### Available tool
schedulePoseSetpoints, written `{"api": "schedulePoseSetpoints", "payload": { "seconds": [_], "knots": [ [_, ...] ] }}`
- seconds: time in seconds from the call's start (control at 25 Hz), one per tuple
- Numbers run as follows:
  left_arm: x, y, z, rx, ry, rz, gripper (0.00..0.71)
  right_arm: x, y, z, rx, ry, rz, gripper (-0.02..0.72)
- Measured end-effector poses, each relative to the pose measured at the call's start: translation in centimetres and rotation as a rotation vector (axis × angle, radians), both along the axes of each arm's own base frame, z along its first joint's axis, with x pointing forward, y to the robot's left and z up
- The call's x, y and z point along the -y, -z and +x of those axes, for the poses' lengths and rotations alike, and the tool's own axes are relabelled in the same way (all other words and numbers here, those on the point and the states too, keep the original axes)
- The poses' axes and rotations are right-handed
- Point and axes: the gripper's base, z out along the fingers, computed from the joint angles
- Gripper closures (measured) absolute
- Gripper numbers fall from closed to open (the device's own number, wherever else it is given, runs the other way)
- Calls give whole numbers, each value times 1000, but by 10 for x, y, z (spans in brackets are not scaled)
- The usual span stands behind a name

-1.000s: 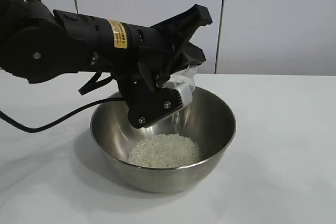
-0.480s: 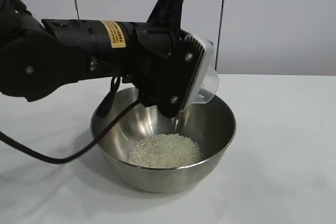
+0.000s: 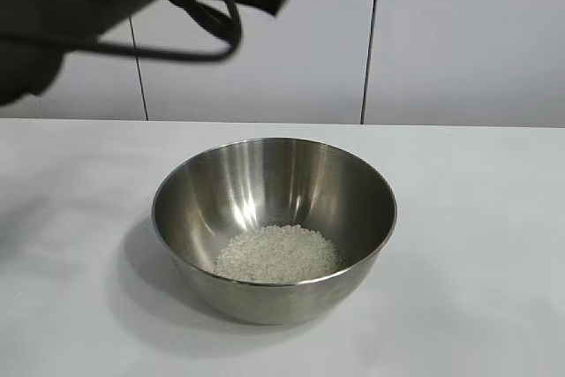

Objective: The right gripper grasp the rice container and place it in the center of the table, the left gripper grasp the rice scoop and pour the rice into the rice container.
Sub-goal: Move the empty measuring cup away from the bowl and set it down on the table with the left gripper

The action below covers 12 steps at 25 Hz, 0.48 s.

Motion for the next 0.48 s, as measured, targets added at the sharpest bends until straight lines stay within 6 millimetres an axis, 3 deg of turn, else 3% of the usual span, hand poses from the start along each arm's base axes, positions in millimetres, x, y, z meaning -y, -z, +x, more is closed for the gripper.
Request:
{"api": "schedulePoseSetpoints", "payload": {
  "seconds": [0.12,0.24,0.36,0.48],
  "knots": [
    [-46,6,4,-61,-6,-191,704,0,0,0,0,0,0,64],
    [-92,27,8,-113,-34,-197,704,0,0,0,0,0,0,64],
    [-122,57,7,-216,-3,-148,704,0,0,0,0,0,0,64],
    [-138,94,7,-361,29,-89,704,0,0,0,0,0,0,64]
  ]
}}
